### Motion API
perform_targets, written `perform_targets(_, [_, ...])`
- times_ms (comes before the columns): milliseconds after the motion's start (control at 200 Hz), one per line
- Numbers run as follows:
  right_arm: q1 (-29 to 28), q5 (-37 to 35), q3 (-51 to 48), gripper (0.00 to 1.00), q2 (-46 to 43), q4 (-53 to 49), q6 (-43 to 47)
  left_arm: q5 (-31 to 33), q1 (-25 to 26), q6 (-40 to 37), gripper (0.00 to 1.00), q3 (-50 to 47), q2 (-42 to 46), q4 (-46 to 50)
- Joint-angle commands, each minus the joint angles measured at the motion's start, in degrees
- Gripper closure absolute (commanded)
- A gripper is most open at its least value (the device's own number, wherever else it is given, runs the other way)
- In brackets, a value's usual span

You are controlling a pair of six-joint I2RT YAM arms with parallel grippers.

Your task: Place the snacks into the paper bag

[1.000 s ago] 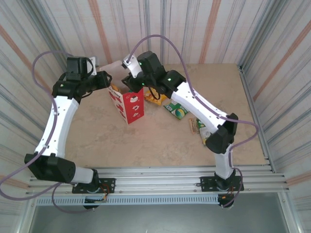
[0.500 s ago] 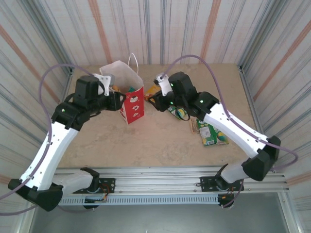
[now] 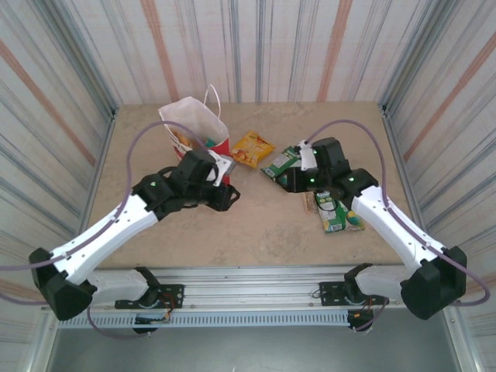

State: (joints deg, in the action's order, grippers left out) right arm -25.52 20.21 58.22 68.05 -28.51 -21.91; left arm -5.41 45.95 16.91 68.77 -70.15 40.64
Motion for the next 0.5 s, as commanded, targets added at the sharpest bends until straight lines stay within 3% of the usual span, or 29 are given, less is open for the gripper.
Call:
perform_targets(0, [6.9, 7.7, -1.2, 0.47, -2.7, -1.2, -0.7, -0.4, 1.8, 0.8, 0.46, 4.7, -4.9, -3.0])
perform_targets(346, [31.9, 18.3, -4.7, 0.45, -1.9, -6.4, 3.5, -4.2, 4.5, -0.1, 0.47, 22.4, -26.2, -4.4])
perform_targets(491, [36.4, 16.8, -4.7, 0.45, 1.2, -8.2, 2.9, -4.5, 4.5, 0.3, 0.46, 32.7, -37.0, -1.1])
